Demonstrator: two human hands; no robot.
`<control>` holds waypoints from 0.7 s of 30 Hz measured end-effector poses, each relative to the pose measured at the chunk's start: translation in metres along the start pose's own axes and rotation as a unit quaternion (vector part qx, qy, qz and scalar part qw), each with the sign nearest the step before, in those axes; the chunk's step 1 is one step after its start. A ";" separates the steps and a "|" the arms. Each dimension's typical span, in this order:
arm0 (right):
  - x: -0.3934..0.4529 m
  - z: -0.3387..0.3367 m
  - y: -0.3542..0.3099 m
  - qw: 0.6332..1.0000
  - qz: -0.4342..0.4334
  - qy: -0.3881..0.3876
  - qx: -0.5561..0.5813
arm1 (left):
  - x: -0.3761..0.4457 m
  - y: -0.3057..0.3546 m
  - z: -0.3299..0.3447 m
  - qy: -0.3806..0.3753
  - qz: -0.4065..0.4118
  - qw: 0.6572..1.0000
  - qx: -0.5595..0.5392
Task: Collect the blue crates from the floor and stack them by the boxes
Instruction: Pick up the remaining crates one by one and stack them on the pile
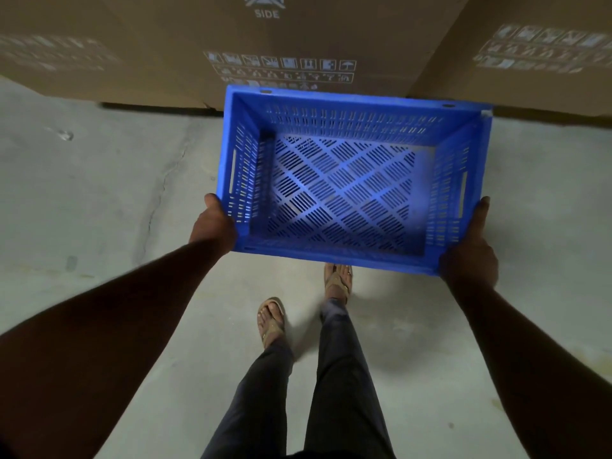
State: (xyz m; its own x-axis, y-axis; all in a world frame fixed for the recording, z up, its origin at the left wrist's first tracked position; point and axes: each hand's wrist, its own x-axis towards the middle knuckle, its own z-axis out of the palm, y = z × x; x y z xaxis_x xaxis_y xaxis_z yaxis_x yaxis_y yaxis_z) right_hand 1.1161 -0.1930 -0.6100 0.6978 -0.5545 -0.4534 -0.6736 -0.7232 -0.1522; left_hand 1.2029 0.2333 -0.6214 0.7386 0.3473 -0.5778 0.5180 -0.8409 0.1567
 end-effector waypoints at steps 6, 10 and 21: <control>-0.002 -0.013 -0.006 0.996 -0.067 -0.051 -0.034 | -0.029 0.010 -0.031 -0.020 -0.015 1.000 -0.011; -0.034 -0.042 -0.037 0.985 -0.169 -0.024 -0.001 | -0.099 0.032 -0.066 0.087 0.111 0.975 -0.170; -0.252 -0.133 -0.149 0.880 -0.451 0.012 0.150 | -0.281 -0.069 -0.133 0.118 0.141 0.856 -0.483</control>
State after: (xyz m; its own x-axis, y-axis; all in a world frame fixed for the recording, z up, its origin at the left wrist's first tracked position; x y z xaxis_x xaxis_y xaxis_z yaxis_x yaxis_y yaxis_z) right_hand 1.0729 -0.0006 -0.3561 0.9839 0.1784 -0.0119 0.1251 -0.7346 -0.6669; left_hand 1.0166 0.2484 -0.3632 0.9007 0.3574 -0.2470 0.3350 -0.2091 0.9187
